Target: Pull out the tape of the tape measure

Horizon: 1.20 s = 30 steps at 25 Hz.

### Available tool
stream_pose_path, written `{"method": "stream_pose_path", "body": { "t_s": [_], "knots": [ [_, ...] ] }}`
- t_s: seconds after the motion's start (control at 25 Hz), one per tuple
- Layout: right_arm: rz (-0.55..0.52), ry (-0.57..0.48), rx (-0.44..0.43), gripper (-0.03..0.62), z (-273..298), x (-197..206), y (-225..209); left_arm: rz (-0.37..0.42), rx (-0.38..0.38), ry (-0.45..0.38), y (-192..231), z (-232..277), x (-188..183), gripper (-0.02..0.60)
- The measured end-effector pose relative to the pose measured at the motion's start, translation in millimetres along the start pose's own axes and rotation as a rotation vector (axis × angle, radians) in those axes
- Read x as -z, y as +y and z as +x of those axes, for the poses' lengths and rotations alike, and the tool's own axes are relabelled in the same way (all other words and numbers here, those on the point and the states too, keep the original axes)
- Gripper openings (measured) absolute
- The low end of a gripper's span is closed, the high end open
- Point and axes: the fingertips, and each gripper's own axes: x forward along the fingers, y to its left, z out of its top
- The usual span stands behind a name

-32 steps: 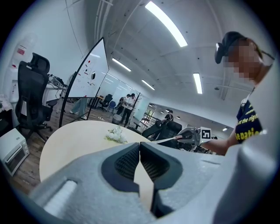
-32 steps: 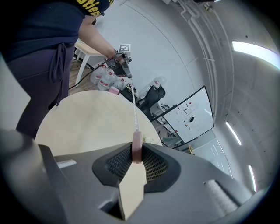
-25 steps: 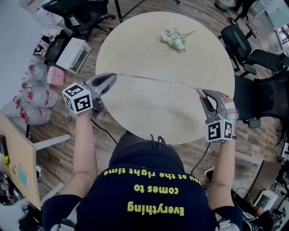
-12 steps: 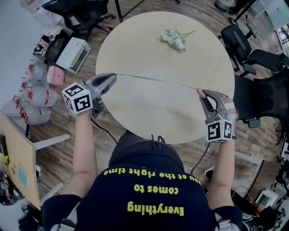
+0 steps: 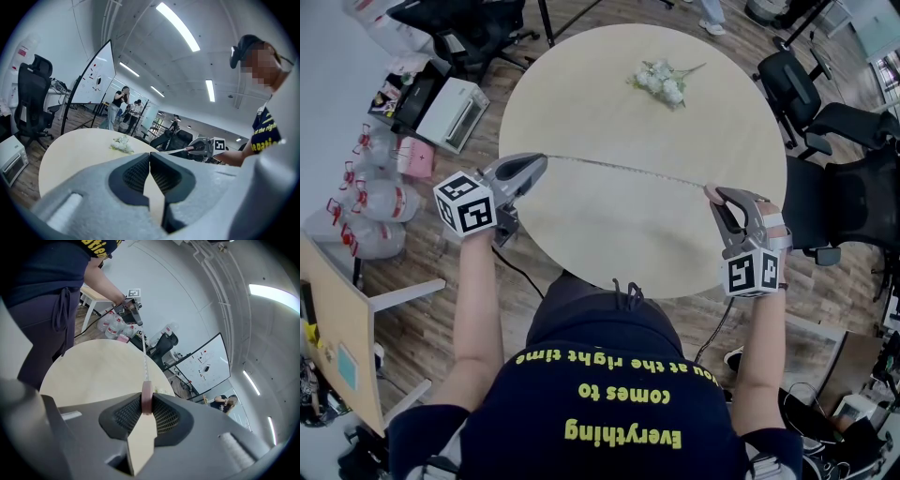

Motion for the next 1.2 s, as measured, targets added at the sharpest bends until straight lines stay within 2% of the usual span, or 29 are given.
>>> {"method": "stream_pose_path", "body": {
  "t_s": [1.2],
  "knots": [
    [0.002,-0.020,-0.010,0.084,6,-15,3,0.008,0.141,0.072,-38,47,18,0.006]
  ]
}}
